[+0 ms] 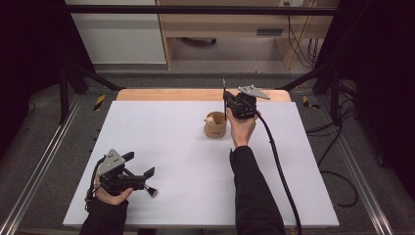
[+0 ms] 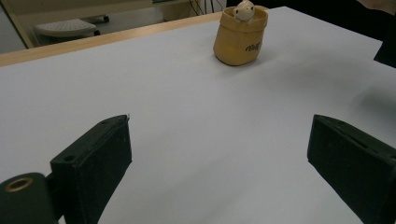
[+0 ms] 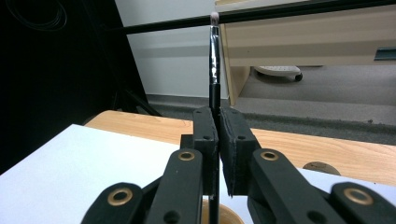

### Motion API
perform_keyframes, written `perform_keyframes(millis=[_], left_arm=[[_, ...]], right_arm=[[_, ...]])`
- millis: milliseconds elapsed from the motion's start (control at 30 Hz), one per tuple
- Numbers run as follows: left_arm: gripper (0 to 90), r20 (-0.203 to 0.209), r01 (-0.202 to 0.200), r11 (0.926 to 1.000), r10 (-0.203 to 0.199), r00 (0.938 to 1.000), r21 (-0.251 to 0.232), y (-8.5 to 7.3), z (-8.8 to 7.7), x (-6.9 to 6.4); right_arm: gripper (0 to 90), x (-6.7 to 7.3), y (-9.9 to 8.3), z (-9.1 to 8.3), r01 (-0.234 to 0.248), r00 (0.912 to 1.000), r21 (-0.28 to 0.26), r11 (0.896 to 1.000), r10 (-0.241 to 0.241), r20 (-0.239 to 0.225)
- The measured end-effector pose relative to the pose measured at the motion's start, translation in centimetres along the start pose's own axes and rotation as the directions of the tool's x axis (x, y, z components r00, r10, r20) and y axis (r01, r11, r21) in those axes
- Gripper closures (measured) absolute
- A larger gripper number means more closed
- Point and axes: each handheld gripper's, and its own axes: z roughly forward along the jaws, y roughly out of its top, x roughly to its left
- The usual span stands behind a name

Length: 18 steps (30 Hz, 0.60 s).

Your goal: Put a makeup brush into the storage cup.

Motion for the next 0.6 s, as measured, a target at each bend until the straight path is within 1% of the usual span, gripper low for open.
perform_keyframes(millis=[133,233,367,467,600], left_arm=[[5.7,0.000,0.000,1.0000,0.000,1.0000,0.001,0.0,0.0,0.0],[5.7,0.000,-0.003,1.0000,0.003,1.0000,0.005,0.0,0.1,0.0],[5.7,0.001,-0.001,1.0000,0.001,1.0000,0.003,-0.1,0.1,0.0],[5.7,0.001,-0.002,1.0000,0.002,1.0000,0.006,-0.1,0.1,0.0],[5.7,0.001,-0.001,1.0000,0.001,1.0000,0.007,-0.1,0.2,0.0]], right_arm=[[85.8,0.0,-0.2,0.2,-0.001,1.0000,-0.005,1.000,0.001,0.000],[85.9,0.1,-0.5,0.5,0.003,1.0000,0.002,1.000,-0.003,0.000],[85.9,0.2,-0.7,0.9,-0.001,1.0000,-0.003,1.000,0.001,-0.003],[85.9,0.2,-0.9,1.3,-0.012,0.9999,0.005,1.000,0.012,-0.001],[85.9,0.5,-1.3,1.8,0.009,0.9999,0.010,1.000,-0.009,-0.006]])
